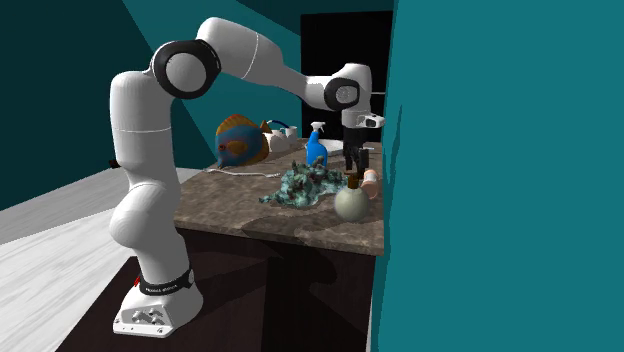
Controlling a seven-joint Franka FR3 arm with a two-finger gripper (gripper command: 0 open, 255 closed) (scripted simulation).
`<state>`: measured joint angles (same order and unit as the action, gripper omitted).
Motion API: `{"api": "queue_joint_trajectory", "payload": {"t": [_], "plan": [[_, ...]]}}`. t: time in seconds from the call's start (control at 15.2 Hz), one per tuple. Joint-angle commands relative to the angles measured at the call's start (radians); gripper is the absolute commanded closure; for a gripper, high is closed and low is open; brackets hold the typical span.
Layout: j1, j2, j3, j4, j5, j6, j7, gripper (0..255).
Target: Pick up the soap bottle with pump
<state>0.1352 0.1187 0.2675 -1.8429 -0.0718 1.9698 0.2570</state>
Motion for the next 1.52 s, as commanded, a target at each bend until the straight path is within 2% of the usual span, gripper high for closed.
{"api": "queue_joint_trajectory", "payload": {"t": [0.0,0.33,0.4,0.99,1.45], "plan": [[0.002,0.01,0.0,-0.015,-0.004,0.025,0.005,0],[0.002,0.024,0.0,-0.047,-0.009,0.07,0.01,0],[0.002,0.024,0.0,-0.046,-0.009,0.07,0.01,255],[0.002,0.024,0.0,-0.047,-0.009,0.07,0.01,255],[0.001,0.0,0.001,0.018,0.001,-0.018,0.001,255]]}}
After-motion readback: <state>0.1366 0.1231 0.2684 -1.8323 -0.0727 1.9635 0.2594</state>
